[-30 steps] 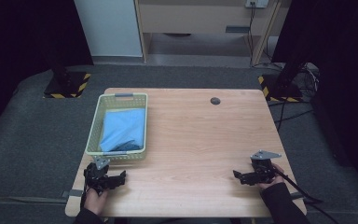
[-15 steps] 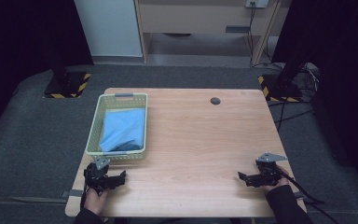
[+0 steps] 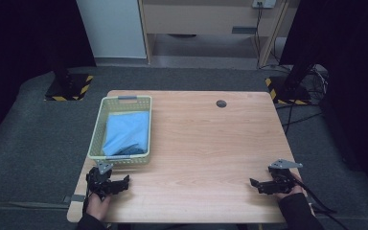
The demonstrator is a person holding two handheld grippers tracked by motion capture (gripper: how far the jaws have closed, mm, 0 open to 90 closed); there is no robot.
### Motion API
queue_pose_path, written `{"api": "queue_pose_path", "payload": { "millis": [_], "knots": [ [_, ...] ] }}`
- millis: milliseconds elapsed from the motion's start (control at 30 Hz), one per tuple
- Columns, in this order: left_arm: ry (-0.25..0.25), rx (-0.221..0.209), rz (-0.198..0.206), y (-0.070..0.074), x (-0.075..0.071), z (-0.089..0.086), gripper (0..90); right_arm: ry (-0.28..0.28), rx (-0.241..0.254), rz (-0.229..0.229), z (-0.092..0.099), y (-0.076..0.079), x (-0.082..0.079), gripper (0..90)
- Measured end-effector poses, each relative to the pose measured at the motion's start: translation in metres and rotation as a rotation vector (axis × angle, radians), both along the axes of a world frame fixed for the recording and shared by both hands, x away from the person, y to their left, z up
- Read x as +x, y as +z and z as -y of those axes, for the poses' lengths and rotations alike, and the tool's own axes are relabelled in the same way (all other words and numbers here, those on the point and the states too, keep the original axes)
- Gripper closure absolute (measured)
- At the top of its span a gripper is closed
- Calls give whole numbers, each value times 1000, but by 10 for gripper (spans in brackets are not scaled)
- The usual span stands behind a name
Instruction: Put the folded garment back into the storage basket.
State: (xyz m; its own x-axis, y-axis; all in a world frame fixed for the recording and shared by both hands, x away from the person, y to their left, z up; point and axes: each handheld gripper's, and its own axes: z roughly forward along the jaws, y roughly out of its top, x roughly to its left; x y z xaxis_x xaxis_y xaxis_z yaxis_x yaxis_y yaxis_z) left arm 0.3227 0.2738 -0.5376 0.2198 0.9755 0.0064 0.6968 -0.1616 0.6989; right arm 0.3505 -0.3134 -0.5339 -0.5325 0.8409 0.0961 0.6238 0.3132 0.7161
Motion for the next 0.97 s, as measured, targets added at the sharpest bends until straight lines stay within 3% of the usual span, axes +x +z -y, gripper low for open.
{"api": "queue_pose_path", "payload": {
  "millis": [467,967],
  "knots": [
    [0,0,0,0,0,0,0,-23,18,7,13,-1,-7,5],
    [0,-1,0,0,0,0,0,-66,6,-1,27,-3,-9,5]
  ]
}}
